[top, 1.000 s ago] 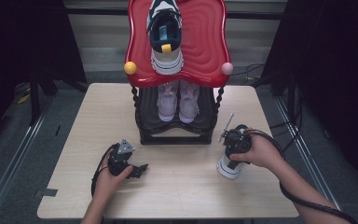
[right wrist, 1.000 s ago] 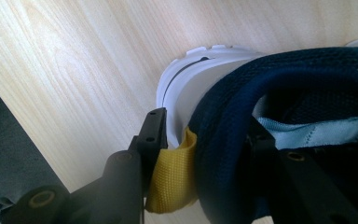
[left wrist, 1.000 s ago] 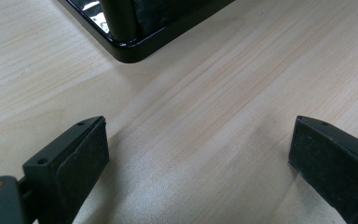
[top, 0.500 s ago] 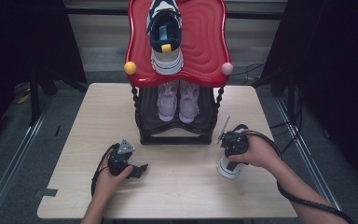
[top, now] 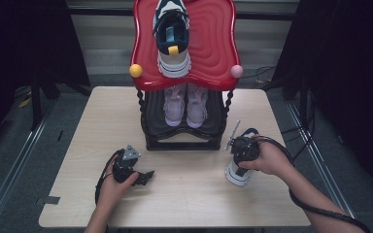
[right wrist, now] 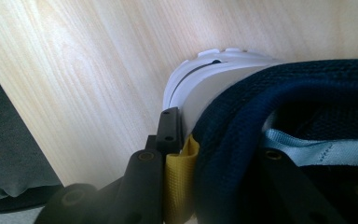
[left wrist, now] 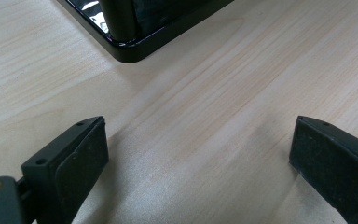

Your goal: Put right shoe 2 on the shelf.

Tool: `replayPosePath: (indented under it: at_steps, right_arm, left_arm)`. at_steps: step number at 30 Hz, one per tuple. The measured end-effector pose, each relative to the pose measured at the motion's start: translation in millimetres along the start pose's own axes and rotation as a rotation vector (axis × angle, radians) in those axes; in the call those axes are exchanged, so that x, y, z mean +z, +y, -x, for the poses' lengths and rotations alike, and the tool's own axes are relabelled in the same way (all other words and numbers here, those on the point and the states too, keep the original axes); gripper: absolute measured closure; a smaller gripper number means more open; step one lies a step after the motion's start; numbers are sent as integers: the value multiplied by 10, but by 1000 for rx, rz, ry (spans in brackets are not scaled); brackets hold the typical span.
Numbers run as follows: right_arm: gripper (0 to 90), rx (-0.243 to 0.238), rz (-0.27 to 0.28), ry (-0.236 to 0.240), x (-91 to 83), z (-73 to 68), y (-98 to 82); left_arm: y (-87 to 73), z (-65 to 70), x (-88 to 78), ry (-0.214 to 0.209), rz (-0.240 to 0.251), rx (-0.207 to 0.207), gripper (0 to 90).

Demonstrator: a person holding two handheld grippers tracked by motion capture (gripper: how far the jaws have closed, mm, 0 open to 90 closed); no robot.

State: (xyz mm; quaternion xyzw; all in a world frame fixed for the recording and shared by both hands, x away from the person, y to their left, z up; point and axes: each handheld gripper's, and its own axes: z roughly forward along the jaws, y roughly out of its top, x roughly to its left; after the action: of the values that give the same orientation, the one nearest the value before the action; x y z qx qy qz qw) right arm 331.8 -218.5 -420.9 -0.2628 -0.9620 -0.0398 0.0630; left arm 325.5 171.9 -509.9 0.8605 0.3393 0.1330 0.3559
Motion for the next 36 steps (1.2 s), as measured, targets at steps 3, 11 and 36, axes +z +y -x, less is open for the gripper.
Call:
replayPosePath:
  at_steps: [3,11,36]
  right_arm:
    - [725,-12,22,2,-51,-16,-3]
    - [727,-78,-1,-8,-231,-59,-8]
    - [732,-212,34,-79,-1676,-346,13]
  left_arm:
    - [0,0,0,0,0,0,40]
    - [0,0,0,0,0,0,40]
    - [0,3,1,-2,2,-8,39]
